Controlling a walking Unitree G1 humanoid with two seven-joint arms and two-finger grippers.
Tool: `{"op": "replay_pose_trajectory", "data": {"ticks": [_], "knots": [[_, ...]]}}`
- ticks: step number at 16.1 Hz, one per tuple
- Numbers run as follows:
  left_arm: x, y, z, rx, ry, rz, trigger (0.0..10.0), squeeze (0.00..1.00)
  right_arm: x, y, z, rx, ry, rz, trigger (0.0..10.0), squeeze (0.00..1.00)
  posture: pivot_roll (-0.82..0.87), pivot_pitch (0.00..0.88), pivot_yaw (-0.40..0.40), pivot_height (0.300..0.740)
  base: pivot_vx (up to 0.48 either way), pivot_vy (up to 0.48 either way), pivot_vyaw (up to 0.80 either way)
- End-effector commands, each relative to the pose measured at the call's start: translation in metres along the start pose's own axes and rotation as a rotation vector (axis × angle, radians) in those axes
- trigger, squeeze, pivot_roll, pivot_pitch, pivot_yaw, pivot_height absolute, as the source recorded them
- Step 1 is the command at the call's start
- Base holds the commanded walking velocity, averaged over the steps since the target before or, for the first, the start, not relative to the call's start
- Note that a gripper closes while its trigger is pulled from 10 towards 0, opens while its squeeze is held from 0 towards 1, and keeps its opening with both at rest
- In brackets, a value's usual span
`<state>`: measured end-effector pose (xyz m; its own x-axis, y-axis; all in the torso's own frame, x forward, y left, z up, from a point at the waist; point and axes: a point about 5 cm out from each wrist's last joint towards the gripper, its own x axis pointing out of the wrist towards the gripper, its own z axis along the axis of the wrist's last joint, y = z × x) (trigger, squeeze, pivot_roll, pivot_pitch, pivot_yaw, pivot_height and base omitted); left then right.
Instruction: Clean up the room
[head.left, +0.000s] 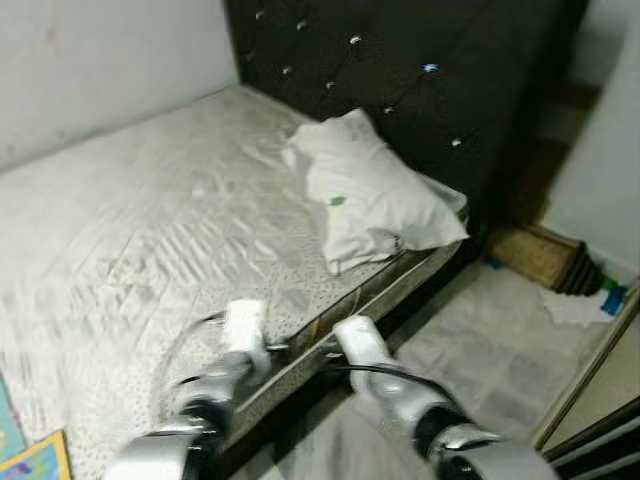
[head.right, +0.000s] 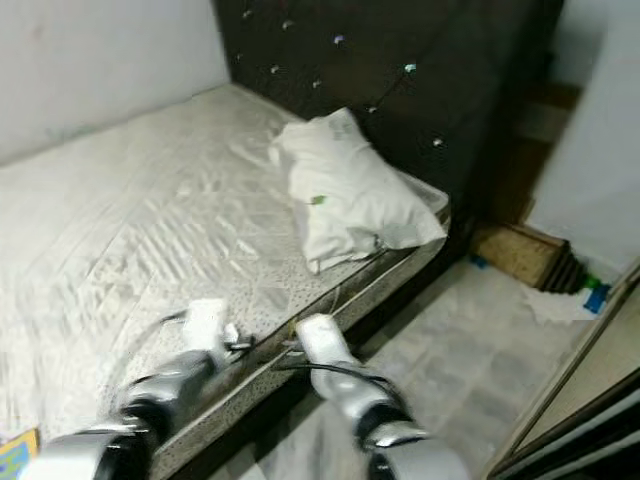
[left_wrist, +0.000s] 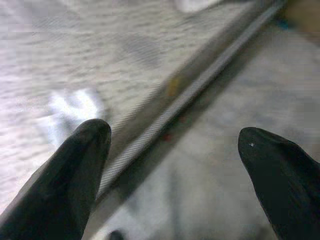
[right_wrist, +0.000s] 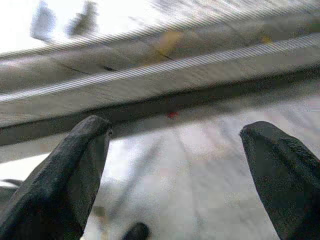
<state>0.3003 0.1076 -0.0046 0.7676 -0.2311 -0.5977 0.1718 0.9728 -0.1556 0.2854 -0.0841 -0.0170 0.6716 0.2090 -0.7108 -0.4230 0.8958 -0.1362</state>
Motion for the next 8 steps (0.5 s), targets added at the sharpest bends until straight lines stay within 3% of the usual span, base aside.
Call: {"op": "replay_pose_trajectory", "data": {"ticks": [1, 7, 8], "knots": [[-0.0031, 0.0144, -0.0046, -0.001, 0.018, 0.034, 10.0, 0.0, 0.0009, 0.014, 0.0062, 0.004, -0.014, 0.039, 10.0, 0.0, -0.08, 0.0, 0.024, 0.74, 0.0, 0.0, 0.0], [-0.0031, 0.0148, -0.0041, -0.001, 0.019, 0.032, 10.0, 0.0, 0.0009, 0.0147, 0.0071, -0.001, -0.017, 0.042, 10.0, 0.0, -0.08, 0.0, 0.027, 0.74, 0.0, 0.0, 0.0], [-0.003, 0.0145, -0.004, 0.0, 0.018, 0.028, 10.0, 0.0, 0.001, 0.015, 0.0075, 0.0, -0.018, 0.042, 10.0, 0.0, -0.08, 0.0, 0.027, 0.74, 0.274, 0.0, 0.0]]}}
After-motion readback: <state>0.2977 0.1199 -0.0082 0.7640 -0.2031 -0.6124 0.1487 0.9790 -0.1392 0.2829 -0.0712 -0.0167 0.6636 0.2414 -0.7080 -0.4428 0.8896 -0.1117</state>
